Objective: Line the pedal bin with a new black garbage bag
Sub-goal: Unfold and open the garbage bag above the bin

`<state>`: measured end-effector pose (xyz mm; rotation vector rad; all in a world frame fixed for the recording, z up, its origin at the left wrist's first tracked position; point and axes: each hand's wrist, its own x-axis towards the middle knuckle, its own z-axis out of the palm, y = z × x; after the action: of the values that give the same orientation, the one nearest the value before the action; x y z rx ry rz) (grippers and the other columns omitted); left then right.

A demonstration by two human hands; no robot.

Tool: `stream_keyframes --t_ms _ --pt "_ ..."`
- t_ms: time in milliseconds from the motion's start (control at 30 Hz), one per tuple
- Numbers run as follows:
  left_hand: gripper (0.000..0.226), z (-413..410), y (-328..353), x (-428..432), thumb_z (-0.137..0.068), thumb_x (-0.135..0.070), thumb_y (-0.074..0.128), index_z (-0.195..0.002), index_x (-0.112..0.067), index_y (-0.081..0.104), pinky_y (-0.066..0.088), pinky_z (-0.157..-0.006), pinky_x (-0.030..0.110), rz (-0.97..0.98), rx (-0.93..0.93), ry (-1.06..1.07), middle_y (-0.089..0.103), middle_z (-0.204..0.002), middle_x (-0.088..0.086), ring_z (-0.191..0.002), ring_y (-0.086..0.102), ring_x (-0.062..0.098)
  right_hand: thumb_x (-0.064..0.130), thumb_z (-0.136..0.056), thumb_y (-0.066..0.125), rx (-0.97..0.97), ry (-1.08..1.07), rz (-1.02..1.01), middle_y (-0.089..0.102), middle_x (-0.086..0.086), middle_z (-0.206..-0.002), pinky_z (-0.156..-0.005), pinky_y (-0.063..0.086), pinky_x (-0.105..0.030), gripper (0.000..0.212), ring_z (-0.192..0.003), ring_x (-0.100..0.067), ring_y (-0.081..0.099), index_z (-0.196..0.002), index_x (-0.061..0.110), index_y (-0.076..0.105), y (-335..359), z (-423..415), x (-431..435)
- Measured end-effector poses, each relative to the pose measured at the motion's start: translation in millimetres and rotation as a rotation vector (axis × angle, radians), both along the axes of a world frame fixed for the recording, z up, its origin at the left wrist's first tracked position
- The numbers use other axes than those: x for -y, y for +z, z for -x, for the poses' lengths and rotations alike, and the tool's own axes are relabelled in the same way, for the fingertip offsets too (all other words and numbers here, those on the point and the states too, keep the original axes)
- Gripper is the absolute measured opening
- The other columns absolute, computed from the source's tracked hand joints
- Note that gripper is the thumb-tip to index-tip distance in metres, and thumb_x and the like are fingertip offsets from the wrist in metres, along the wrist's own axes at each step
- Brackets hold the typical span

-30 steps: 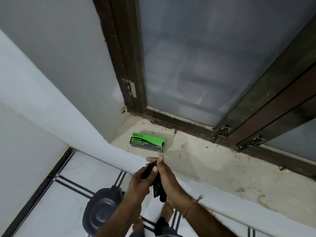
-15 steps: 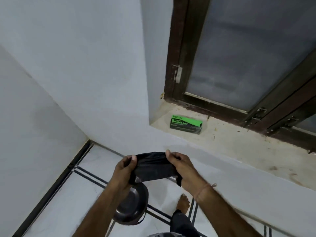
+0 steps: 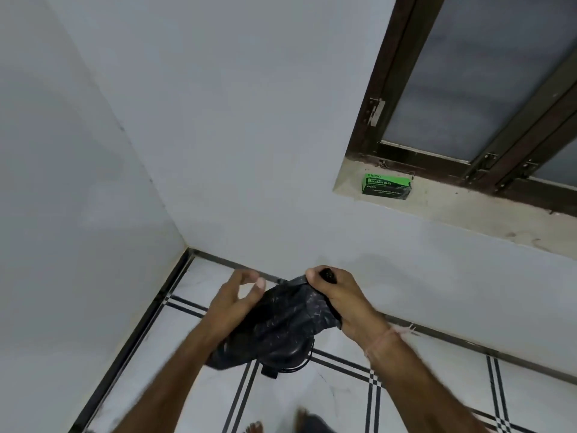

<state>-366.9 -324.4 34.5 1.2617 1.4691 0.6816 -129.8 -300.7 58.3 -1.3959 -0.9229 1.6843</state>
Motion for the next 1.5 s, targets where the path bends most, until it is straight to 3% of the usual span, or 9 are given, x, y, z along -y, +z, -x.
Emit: stream_keyframes --t_ms 200,367,667,833,967,1067,1167,1333,1500 --pt "0.04 -29 22 22 -0.096 -0.046 0.066 -0.099 -0.006 0.069 0.054 -0.084 0.058 -0.039 0.279 -0.015 0.072 -0.095 0.024 -0.088 0.07 0.027 0.015 -0.097 0.072 0.039 0.113 -0.122 0.074 -0.009 -0.083 -0.074 0.059 -0.027 0.013 -0.079 -0.019 0.071 -0.093 0.002 0.074 25 23 16" --pt "0.032 -13 21 55 -0.102 -0.028 0.061 -0.081 -0.005 0.061 0.05 -0.061 0.029 -0.057 0.292 0.098 0.063 -0.073 0.009 -0.069 0.06 0.021 0.018 -0.089 0.081 0.156 -0.123 -0.099 0.073 -0.009 -0.083 -0.066 0.058 -0.025 0.026 -0.077 -0.018 0.069 -0.097 -0.005 0.072 17 12 34" --pt "0.027 45 30 103 -0.097 -0.04 0.062 -0.082 -0.018 0.065 0.05 -0.062 0.02 -0.002 0.26 -0.039 0.071 -0.081 0.0 -0.076 0.067 0.018 0.021 -0.092 0.078 0.111 -0.248 -0.147 0.071 -0.009 -0.077 -0.055 0.052 -0.023 0.027 -0.066 -0.017 0.065 -0.091 -0.004 0.069 22 57 84" --pt "0.037 55 57 99 -0.094 -0.049 0.069 -0.114 -0.018 0.069 0.059 -0.09 0.042 -0.016 0.356 -0.125 0.077 -0.107 0.011 -0.101 0.075 0.025 0.014 -0.096 0.073 0.082 -0.027 -0.215 0.07 -0.01 -0.074 -0.059 0.052 -0.021 0.017 -0.062 -0.013 0.065 -0.087 0.0 0.069 40 113 104" --pt "0.037 69 54 107 -0.095 -0.041 0.066 -0.099 -0.005 0.072 0.056 -0.065 0.032 -0.073 0.392 -0.014 0.075 -0.088 0.018 -0.078 0.071 0.025 0.017 -0.094 0.076 0.146 -0.222 -0.257 0.072 -0.011 -0.074 -0.063 0.053 -0.027 0.019 -0.064 -0.015 0.066 -0.083 0.002 0.071 49 137 111" --pt "0.025 79 51 121 -0.102 -0.031 0.059 -0.109 -0.012 0.074 0.057 -0.063 0.026 -0.016 0.449 0.027 0.08 -0.099 0.009 -0.088 0.077 0.024 0.037 -0.096 0.072 0.24 -0.447 -0.257 0.073 -0.003 -0.078 -0.072 0.054 -0.036 0.03 -0.073 -0.015 0.067 -0.087 0.009 0.072 51 146 127" --pt "0.024 84 51 129 -0.103 -0.028 0.058 -0.111 -0.013 0.075 0.062 -0.081 0.04 -0.044 0.493 0.067 0.08 -0.104 0.011 -0.098 0.076 0.029 0.062 -0.097 0.058 0.093 -0.24 -0.085 0.08 -0.001 -0.108 -0.093 0.057 -0.039 0.051 -0.104 -0.017 0.076 -0.115 0.017 0.075 56 156 156" --pt "0.031 85 55 138 -0.106 -0.031 0.052 -0.103 -0.012 0.077 0.063 -0.075 0.037 -0.073 0.475 0.114 0.08 -0.096 0.01 -0.092 0.077 0.029 0.024 -0.097 0.072 -0.061 -0.295 -0.054 0.074 -0.03 -0.113 -0.091 0.06 -0.045 0.036 -0.099 -0.033 0.076 -0.113 -0.008 0.071 47 164 173" --pt "0.028 82 67 144 -0.103 -0.03 0.058 -0.106 -0.009 0.076 0.059 -0.064 0.028 -0.051 0.489 0.093 0.079 -0.095 0.016 -0.086 0.076 0.028 0.019 -0.096 0.073 0.093 -0.288 -0.177 0.079 -0.02 -0.089 -0.075 0.062 -0.037 0.017 -0.081 -0.03 0.075 -0.087 0.005 0.078 44 153 175"
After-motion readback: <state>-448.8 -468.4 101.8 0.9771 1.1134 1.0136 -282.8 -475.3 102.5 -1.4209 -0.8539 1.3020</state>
